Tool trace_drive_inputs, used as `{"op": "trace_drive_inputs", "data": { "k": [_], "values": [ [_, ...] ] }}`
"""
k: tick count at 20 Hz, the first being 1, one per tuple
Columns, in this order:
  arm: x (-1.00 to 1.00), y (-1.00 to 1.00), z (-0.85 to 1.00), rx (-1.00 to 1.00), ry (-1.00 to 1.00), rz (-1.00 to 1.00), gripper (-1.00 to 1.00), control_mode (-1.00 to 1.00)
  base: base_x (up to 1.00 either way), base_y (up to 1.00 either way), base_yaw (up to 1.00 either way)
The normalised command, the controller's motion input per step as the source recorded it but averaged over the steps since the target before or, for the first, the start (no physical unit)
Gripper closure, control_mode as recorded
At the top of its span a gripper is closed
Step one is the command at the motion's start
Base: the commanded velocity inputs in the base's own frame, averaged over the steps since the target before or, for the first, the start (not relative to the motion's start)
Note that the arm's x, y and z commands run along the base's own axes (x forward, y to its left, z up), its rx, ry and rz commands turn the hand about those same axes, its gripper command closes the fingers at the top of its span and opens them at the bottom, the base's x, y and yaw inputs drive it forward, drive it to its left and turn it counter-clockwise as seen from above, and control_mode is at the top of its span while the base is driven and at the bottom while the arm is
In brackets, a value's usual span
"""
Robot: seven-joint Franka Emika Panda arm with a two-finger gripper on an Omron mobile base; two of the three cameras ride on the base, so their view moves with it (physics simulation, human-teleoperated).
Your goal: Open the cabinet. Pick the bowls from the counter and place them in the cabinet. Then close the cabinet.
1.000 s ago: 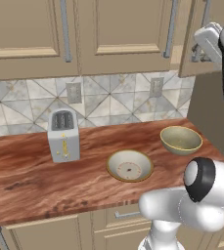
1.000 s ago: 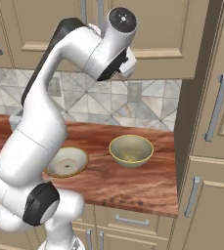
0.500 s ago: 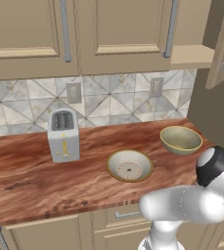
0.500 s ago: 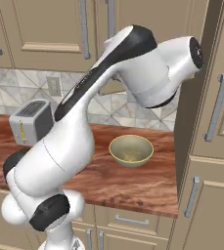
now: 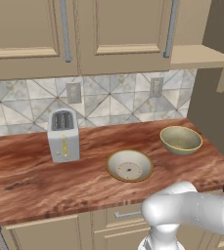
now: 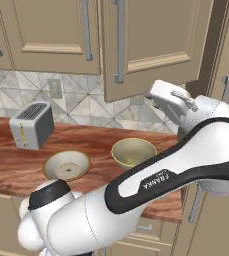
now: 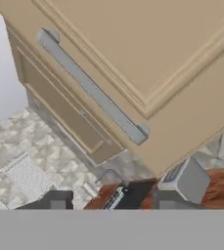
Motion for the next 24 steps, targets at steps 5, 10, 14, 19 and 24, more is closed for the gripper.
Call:
{"op": "trace_drive_inputs", "data": {
  "k": [5,10,14,19,24],
  "values": [
    [-0.59,0.76,0.09,-0.3,-0.92,-0.2,-1.0,-1.0,0.0,0.0,0.0],
    [-0.01,1.0,0.0,-0.41,-0.94,-0.3,-1.0,-1.0,0.0,0.0,0.0],
    [-0.32,0.83,0.0,-0.28,-0.72,-0.5,-1.0,-1.0,0.0,0.0,0.0],
    [-0.69,0.75,-0.01,-0.17,-0.58,-0.55,-1.0,-1.0,0.0,0.0,0.0],
    [-0.8,0.95,-0.55,0.05,-0.17,-0.47,-1.0,-1.0,0.0,0.0,0.0]
  ]
}}
